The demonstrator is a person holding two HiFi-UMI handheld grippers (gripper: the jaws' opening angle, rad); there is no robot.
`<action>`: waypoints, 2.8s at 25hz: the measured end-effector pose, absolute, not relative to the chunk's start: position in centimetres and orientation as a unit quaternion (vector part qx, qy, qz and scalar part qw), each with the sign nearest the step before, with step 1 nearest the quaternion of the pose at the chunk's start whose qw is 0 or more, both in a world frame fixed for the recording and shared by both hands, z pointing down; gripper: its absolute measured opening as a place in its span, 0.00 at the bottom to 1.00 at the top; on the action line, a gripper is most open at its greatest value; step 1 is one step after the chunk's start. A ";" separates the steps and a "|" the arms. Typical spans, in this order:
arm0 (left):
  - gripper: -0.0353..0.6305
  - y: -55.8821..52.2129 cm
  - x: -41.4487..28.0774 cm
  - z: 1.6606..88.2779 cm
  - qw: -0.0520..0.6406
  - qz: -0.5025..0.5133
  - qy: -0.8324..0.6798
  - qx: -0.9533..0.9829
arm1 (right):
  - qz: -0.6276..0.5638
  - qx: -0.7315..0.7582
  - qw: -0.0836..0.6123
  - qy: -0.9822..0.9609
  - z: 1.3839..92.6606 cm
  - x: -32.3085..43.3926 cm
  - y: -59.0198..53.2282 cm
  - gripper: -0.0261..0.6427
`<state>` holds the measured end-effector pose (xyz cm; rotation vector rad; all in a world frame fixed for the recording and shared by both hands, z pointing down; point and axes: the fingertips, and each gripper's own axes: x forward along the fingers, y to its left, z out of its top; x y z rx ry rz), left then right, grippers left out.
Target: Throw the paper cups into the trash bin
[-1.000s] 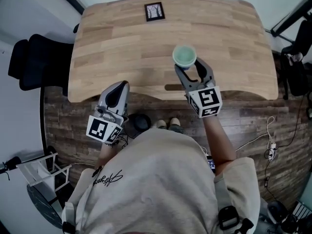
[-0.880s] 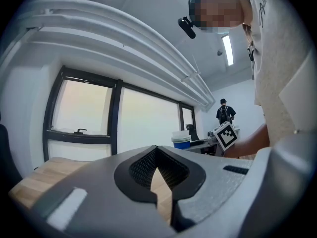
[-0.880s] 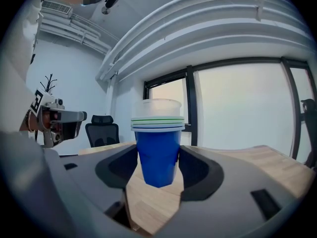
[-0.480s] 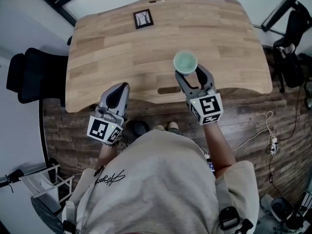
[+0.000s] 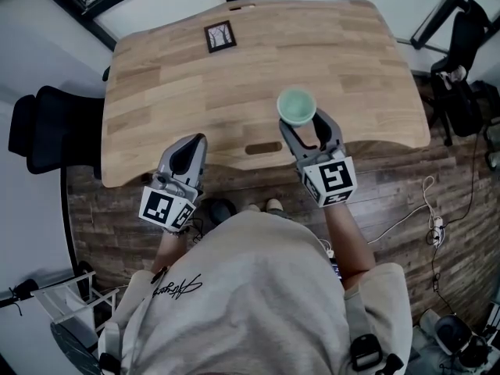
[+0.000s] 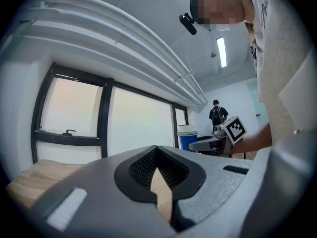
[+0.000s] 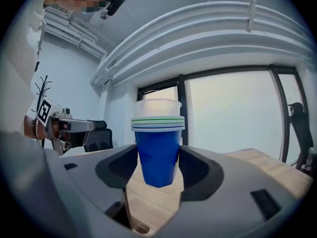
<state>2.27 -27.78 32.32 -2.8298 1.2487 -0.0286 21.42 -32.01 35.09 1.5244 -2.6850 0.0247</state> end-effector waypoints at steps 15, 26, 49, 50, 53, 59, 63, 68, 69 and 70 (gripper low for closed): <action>0.06 -27.8 3.6 32.0 0.034 -0.007 0.415 -0.909 | 0.004 0.479 0.012 -0.878 34.6 22.1 -31.6 0.44; 0.06 -26.9 2.8 32.0 0.047 -0.005 0.461 -0.886 | 0.001 0.439 0.001 -0.898 34.6 21.2 -31.7 0.44; 0.06 -10.9 -10.3 31.1 0.049 -0.006 0.554 -0.831 | -0.008 0.355 -0.025 -0.935 31.9 7.4 -19.8 0.43; 0.06 -9.9 -10.7 31.0 0.050 -0.005 0.555 -0.830 | -0.008 0.353 -0.027 -0.935 31.8 6.8 -18.8 0.43; 0.06 -7.1 -11.5 30.7 0.055 -0.003 0.556 -0.829 | -0.009 0.345 -0.031 -0.938 31.4 5.5 -15.9 0.43; 0.06 -1.2 -13.2 30.5 0.061 -0.003 0.564 -0.823 | -0.016 0.332 -0.033 -0.942 31.1 3.3 -10.2 0.43; 0.06 2.9 -14.5 30.3 0.062 -0.007 0.572 -0.818 | -0.014 0.323 -0.034 -0.946 31.0 1.8 -6.4 0.43; 0.06 7.1 -16.1 30.5 0.060 -0.010 0.582 -0.811 | -0.011 0.306 -0.034 -0.951 31.1 -0.3 -2.5 0.43; 0.06 7.8 -16.3 30.6 0.059 -0.011 0.585 -0.809 | -0.010 0.301 -0.034 -0.953 31.2 -0.8 -1.9 0.43; 0.06 8.5 -16.4 30.6 0.059 -0.013 0.587 -0.807 | -0.008 0.296 -0.033 -0.955 31.3 -1.2 -1.3 0.43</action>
